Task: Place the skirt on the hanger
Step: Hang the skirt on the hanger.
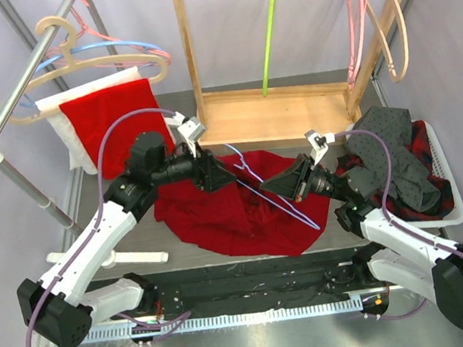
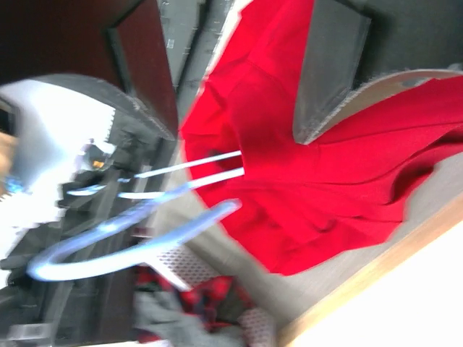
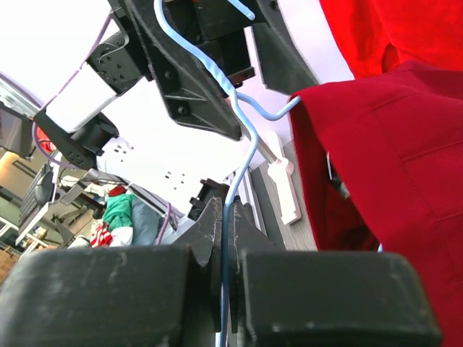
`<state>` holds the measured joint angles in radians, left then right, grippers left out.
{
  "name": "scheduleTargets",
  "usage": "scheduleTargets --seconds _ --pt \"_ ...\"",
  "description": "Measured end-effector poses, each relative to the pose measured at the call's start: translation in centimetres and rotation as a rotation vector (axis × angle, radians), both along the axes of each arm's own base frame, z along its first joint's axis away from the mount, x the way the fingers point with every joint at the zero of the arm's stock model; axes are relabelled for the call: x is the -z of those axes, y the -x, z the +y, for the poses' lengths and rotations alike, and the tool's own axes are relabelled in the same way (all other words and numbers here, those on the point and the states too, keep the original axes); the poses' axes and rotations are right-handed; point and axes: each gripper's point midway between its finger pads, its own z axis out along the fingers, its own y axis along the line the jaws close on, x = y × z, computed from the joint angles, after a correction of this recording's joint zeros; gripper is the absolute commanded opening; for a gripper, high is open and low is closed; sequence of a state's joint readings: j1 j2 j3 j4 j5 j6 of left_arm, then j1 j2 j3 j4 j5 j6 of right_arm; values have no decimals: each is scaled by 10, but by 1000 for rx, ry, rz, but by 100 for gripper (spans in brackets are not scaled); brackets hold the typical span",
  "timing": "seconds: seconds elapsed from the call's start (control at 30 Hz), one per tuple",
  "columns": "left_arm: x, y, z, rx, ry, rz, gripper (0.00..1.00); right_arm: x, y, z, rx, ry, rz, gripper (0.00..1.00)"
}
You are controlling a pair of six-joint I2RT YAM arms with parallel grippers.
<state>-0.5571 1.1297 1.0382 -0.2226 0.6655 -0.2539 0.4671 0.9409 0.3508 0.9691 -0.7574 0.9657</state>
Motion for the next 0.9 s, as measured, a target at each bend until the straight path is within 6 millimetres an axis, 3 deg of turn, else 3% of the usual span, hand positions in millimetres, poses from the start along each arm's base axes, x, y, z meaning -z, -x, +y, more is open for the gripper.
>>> scheduleTargets --seconds 0.13,0.23,0.33,0.47,0.7,0.9 --pt "7 -19 13 -127 -62 -39 75 -4 1 0 -4 -13 -9 1" --pt "15 -38 34 -291 -105 -103 75 -6 2 -1 -6 -17 -14 1" --pt "29 -52 59 -446 -141 -169 73 -6 2 -1 -7 -18 -14 1" --pt "52 -65 77 -535 -213 -226 72 -5 2 0 -9 -17 -13 1" --pt "69 -73 69 -453 -284 -276 72 -4 3 0 -16 -13 -12 1" --pt "67 -75 55 -383 -264 -306 72 1 1 1 -22 0 8 1"
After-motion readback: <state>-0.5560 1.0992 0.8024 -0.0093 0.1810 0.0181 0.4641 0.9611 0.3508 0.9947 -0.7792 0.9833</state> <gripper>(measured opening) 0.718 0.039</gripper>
